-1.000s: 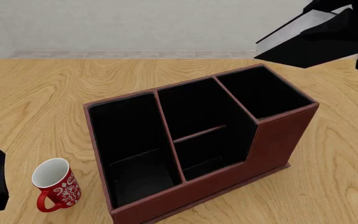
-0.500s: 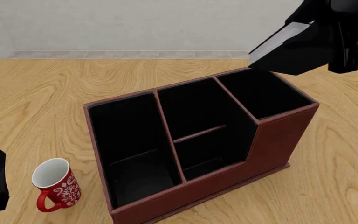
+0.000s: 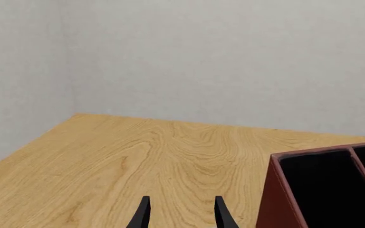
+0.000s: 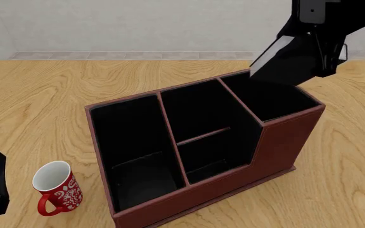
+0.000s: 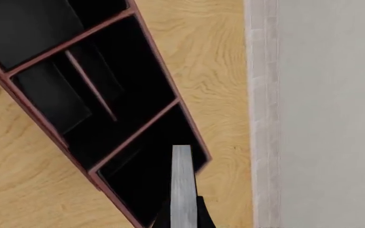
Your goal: Pick up the book and place it in the right compartment of the caddy.
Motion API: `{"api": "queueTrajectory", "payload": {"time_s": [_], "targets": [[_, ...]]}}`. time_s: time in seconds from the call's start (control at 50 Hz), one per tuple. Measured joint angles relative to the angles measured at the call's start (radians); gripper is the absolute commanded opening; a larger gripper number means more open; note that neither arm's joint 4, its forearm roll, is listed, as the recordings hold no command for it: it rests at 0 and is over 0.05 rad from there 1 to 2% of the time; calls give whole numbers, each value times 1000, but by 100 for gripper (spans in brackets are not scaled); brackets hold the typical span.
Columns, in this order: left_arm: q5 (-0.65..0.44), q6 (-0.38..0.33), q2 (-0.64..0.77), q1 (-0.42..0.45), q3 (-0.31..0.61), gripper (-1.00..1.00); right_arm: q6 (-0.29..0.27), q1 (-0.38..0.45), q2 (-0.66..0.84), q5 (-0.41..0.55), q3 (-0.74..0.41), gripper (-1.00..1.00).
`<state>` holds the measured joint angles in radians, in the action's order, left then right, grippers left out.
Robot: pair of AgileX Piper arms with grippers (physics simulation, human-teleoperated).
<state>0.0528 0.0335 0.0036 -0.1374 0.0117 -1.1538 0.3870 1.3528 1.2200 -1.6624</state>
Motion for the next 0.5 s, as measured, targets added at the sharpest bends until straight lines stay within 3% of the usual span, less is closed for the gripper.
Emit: {"api": "queueTrajectory", "payload": {"time_s": [0.5], "targets": [[-1, 0, -1, 0, 2, 100, 62, 19, 42, 0, 17, -100]]}}
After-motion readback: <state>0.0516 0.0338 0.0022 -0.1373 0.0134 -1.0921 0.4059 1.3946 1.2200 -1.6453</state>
